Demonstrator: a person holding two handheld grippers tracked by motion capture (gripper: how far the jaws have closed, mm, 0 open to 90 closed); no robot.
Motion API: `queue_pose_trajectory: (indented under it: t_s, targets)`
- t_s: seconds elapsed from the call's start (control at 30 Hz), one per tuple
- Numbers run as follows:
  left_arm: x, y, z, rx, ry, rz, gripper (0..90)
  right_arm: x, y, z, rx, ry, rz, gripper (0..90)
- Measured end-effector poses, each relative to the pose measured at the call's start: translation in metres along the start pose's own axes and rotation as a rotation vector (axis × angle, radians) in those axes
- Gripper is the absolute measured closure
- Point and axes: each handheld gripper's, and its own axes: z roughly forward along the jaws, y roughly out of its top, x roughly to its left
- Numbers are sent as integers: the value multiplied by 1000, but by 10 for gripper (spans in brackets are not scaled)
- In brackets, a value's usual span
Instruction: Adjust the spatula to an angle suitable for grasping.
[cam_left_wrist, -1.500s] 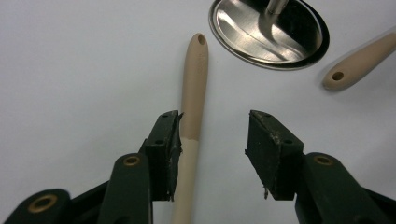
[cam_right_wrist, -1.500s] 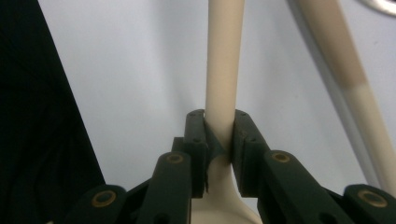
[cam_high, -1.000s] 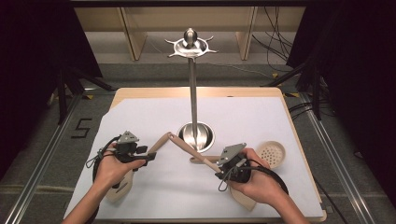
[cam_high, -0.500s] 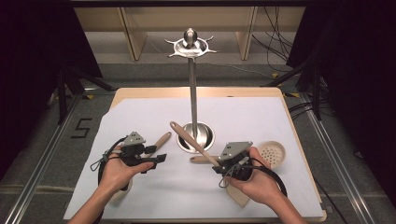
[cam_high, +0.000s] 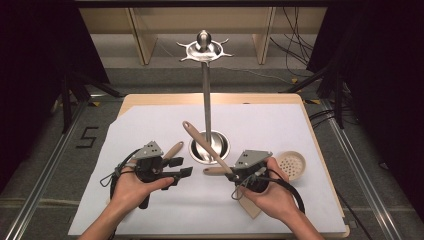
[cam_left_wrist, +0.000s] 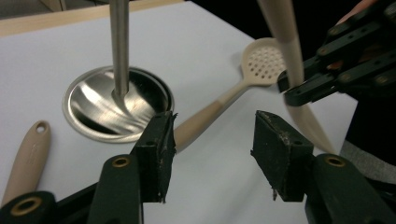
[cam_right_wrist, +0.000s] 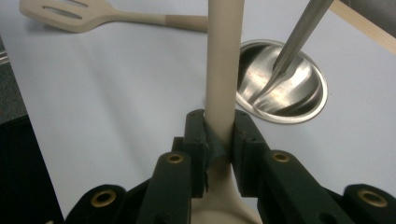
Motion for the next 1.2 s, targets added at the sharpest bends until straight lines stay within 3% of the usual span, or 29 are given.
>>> queue_pose_trajectory:
  t_s: [0.13, 0.2, 0.27, 0.43, 0.53, 0.63, 0.77, 0.97, 1.03, 1.07, 1.1, 1.2]
  targets:
    - [-5, 6, 1, -32, -22, -1, 475, 3, 3, 2, -29, -5, -13, 789]
    - [-10, 10, 3, -46, -52, -37, 474, 5, 4, 4, -36, 1, -13, 789]
    - [-14, 14, 4, -57, -43, -26, 473, 6, 6, 4, -42, 0, -24, 790]
    - [-18, 23, 9, -98, -54, -15, 473, 11, 10, 5, -68, -10, 8, 789]
    - [-19, 26, 11, -104, -46, -25, 485, 10, 12, 6, -61, 2, -14, 789]
    - [-21, 31, 15, -138, -48, -46, 527, 13, 12, 10, -61, -3, 1, 789]
    - [-23, 34, 16, -143, -34, -43, 570, 15, 13, 11, -69, -1, -10, 789]
    - [-24, 35, 20, -163, -10, -55, 634, 18, 13, 13, -93, -4, 20, 789]
    - [-23, 36, 18, -177, -24, -53, 654, 21, 16, 11, -95, 4, -5, 789]
    - [-23, 36, 18, -177, -24, -53, 663, 22, 17, 10, -92, 4, 15, 788]
    - [-24, 37, 17, -181, -24, -70, 673, 22, 18, 11, -106, 3, 4, 788]
    - [-25, 39, 16, -193, -52, -67, 693, 22, 19, 11, -108, 11, 22, 788]
